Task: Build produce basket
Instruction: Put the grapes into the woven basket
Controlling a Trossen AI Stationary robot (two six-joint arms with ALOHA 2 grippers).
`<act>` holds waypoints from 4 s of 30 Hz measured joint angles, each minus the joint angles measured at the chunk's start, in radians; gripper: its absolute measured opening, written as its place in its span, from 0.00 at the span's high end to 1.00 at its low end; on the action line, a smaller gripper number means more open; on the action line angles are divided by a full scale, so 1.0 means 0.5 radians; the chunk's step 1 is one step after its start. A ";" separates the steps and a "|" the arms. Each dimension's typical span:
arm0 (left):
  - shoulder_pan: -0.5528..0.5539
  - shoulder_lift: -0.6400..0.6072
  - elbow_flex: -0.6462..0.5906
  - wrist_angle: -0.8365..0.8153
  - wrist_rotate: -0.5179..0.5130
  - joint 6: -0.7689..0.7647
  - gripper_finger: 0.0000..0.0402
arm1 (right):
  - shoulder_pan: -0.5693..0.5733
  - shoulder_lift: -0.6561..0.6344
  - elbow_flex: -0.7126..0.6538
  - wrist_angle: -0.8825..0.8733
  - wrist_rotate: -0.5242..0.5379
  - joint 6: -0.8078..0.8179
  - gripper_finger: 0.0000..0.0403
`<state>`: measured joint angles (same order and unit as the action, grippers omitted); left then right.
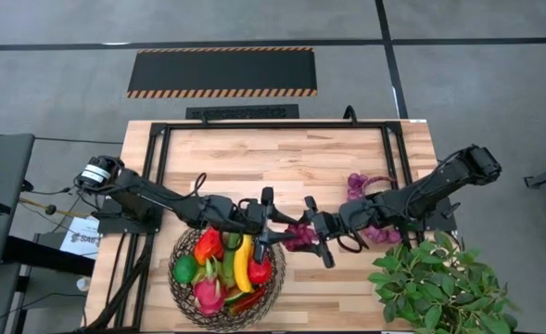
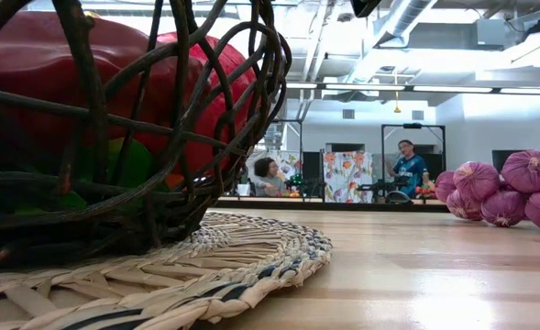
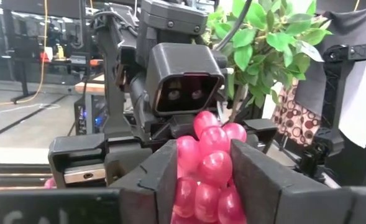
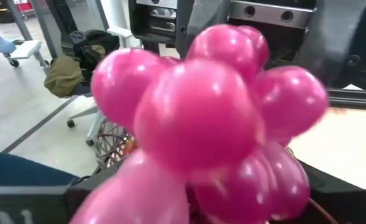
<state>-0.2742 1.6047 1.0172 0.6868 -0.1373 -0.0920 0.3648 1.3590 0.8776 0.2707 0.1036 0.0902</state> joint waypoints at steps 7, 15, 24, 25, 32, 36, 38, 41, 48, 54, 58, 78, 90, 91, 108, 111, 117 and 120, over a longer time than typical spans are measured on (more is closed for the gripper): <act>-0.014 0.000 0.000 -0.033 -0.001 0.000 0.72 | -0.002 0.000 0.000 -0.012 -0.001 -0.002 0.35; -0.020 0.001 -0.002 -0.038 -0.002 -0.013 0.77 | 0.012 -0.001 0.000 -0.117 -0.001 0.060 0.35; -0.067 -0.026 -0.002 -0.128 -0.002 -0.074 0.86 | 0.130 -0.001 0.001 -0.265 -0.009 0.139 0.35; -0.077 -0.029 -0.002 -0.130 -0.001 -0.074 0.87 | 0.139 -0.001 0.001 -0.272 -0.009 0.151 0.35; -0.139 -0.040 -0.002 -0.218 -0.051 0.015 0.87 | 0.139 -0.001 0.001 -0.143 -0.008 0.118 0.35; -0.176 -0.039 -0.002 -0.248 -0.067 0.104 0.74 | 0.129 -0.001 0.001 -0.137 -0.006 0.089 0.35; -0.188 -0.040 -0.002 -0.276 -0.097 0.131 0.64 | 0.129 -0.001 0.001 -0.173 0.002 0.094 0.35; -0.199 -0.040 -0.002 -0.336 -0.216 0.123 0.47 | 0.130 -0.001 0.001 -0.279 0.013 0.151 0.35; -0.200 -0.039 -0.002 -0.478 -0.227 -0.099 0.22 | 0.115 0.188 -0.002 -0.648 -0.006 0.305 0.35; -0.199 -0.039 -0.002 -0.481 -0.227 -0.106 0.20 | 0.082 0.501 0.002 -0.480 -0.165 0.243 0.35; -0.199 -0.039 -0.002 -0.483 -0.227 -0.153 0.20 | 0.000 0.689 0.002 -0.439 -0.162 0.225 0.35; -0.199 -0.039 -0.002 -0.496 -0.275 -0.276 0.20 | -0.106 0.863 0.001 -0.471 -0.217 0.237 0.89; -0.191 -0.244 0.001 -0.487 -0.382 -0.154 0.20 | -0.123 0.416 -0.002 -0.760 -0.159 0.169 0.89; -0.189 -0.262 0.001 -0.505 -0.403 -0.141 0.20 | -0.123 0.341 -0.002 -0.810 -0.130 0.166 0.89; -0.156 -0.259 -0.003 -0.684 -0.380 -0.156 0.16 | -0.133 -0.338 0.001 -0.735 0.120 0.085 0.89; -0.136 -0.259 -0.003 -0.681 -0.380 -0.155 0.13 | -0.133 -0.334 0.000 -0.689 0.120 0.071 0.89; -0.088 -0.259 -0.003 -0.696 -0.455 -0.178 0.11 | -0.137 -0.306 -0.002 -0.586 0.121 0.043 0.89; -0.065 -0.259 -0.003 -0.706 -0.468 -0.197 0.11 | -0.143 -0.297 0.000 -0.565 0.126 0.031 0.89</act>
<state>-0.3065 1.4750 1.0157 0.3341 -0.3713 -0.1904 0.2932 1.2106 0.8775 -0.0118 0.1666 0.1059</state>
